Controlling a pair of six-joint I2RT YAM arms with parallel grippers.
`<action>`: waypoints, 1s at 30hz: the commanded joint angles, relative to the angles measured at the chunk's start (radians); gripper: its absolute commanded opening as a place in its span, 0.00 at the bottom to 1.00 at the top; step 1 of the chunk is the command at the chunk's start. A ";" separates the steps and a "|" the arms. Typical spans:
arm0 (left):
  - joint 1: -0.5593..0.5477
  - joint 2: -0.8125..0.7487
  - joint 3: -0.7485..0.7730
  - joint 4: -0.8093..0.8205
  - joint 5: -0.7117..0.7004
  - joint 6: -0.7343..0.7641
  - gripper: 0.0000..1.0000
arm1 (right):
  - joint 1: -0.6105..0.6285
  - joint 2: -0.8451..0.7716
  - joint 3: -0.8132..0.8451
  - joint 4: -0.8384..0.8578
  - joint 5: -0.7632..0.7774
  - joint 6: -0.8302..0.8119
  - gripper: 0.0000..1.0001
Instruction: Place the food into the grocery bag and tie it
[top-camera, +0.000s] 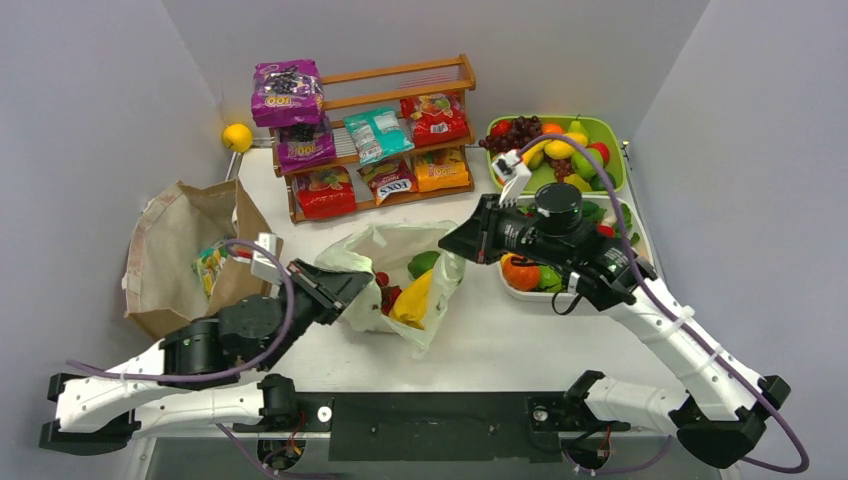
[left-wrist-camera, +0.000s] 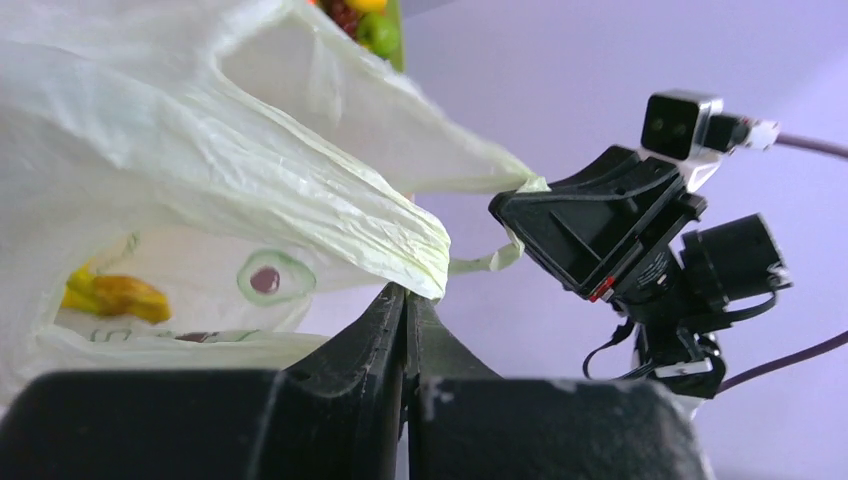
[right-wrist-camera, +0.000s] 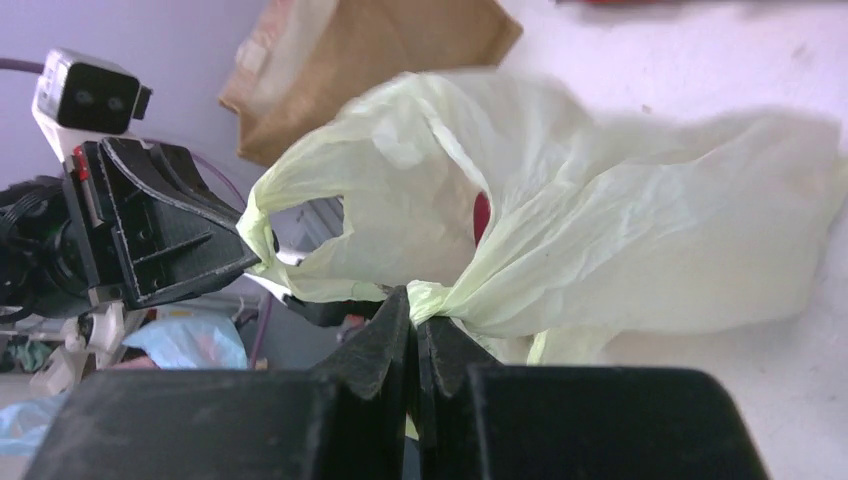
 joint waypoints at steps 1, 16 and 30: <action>0.001 0.003 0.149 -0.038 -0.096 0.120 0.00 | -0.041 0.007 0.182 -0.064 0.052 -0.006 0.00; 0.002 0.124 0.330 0.141 -0.239 0.454 0.00 | -0.198 0.228 0.482 -0.072 -0.008 0.076 0.00; 0.312 0.078 -0.137 0.344 0.238 0.205 0.00 | -0.182 0.189 0.126 -0.034 -0.177 -0.001 0.00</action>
